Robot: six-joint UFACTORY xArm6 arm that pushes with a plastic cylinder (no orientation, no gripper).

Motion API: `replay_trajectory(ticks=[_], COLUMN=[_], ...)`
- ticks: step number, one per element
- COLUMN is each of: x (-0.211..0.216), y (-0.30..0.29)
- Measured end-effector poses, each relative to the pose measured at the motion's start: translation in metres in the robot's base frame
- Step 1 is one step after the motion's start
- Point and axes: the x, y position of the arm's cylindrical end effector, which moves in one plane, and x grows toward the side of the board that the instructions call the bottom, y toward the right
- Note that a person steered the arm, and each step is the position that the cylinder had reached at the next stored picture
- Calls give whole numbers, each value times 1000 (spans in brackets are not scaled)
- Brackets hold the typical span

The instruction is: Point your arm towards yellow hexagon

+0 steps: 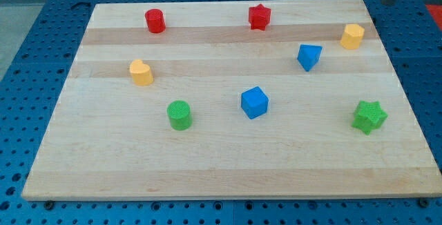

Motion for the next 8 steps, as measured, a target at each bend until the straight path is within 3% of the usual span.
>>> replay_trajectory(ticks=[3, 6, 8], x=[11, 61, 68], y=[-4, -6, -24])
